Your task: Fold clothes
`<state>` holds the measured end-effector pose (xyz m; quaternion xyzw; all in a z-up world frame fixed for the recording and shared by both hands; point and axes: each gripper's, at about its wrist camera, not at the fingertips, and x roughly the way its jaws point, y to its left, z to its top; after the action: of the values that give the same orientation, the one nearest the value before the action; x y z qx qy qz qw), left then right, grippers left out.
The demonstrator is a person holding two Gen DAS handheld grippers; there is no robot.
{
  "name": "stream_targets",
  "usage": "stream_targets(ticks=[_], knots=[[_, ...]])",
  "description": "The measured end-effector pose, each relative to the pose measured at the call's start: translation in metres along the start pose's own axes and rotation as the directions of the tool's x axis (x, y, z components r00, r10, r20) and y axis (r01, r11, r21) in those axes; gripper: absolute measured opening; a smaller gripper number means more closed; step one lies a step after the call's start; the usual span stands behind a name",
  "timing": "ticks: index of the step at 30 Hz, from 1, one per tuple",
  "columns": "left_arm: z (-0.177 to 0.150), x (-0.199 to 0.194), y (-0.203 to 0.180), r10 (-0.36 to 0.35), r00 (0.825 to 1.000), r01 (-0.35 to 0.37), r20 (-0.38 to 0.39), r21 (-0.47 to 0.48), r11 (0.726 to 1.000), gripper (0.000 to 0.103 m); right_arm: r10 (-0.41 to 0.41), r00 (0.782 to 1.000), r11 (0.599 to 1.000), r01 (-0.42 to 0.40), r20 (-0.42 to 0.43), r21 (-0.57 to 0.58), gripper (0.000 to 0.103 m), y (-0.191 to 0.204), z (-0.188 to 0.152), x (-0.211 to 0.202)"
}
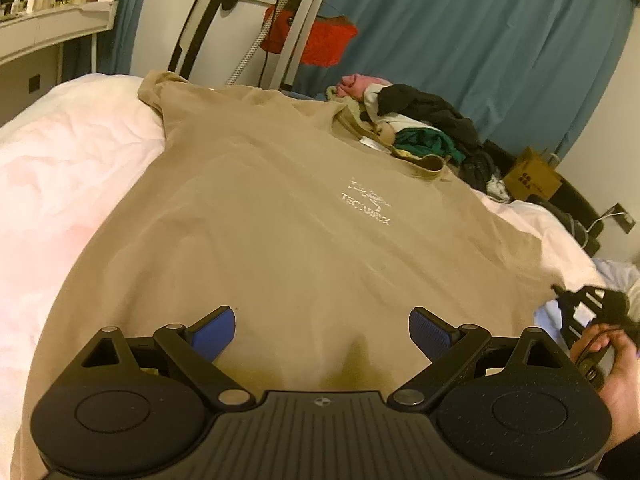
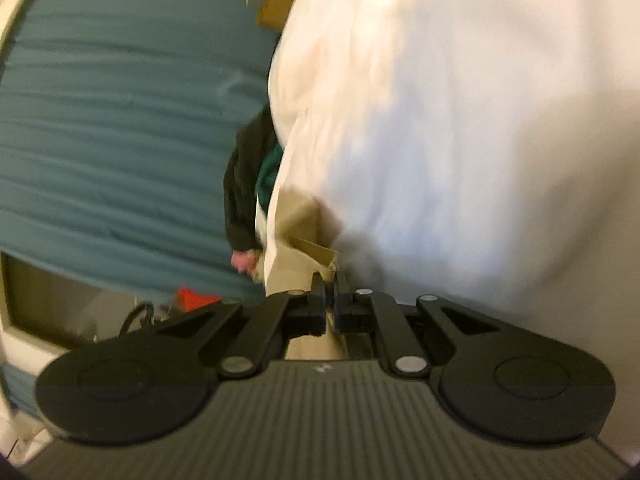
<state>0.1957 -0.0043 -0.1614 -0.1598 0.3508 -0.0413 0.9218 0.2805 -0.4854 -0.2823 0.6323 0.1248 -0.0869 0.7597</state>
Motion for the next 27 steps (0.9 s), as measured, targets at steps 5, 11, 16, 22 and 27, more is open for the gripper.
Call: stream_targets(ticks=[5, 11, 16, 22, 27], knots=[[0.000, -0.008, -0.005, -0.030, 0.999, 0.029, 0.015, 0.060, 0.998, 0.096, -0.032, 0.998, 0.997, 0.036, 0.062, -0.061, 0.008, 0.003, 0.002, -0.018], [-0.005, -0.019, -0.009, -0.026, 0.999, 0.023, 0.031, 0.098, 0.995, 0.096, 0.002, 0.999, 0.998, 0.002, 0.051, -0.062, 0.063, 0.004, 0.002, -0.041], [-0.006, -0.024, -0.004, -0.031, 0.999, 0.029, 0.022, 0.086, 0.996, 0.096, 0.099, 0.994, 0.994, -0.101, -0.042, -0.049, 0.083, -0.004, -0.020, -0.043], [-0.005, -0.018, 0.002, -0.029, 1.000, 0.029, -0.009, 0.053, 0.998, 0.096, 0.024, 0.994, 0.978, -0.045, -0.105, -0.203, 0.081, 0.000, -0.041, 0.009], [0.005, -0.004, 0.003, -0.059, 0.998, 0.059, -0.030, 0.005, 0.998, 0.096, 0.141, 0.987, 0.941, -0.157, -0.077, -0.300, 0.083, 0.010, -0.049, 0.030]])
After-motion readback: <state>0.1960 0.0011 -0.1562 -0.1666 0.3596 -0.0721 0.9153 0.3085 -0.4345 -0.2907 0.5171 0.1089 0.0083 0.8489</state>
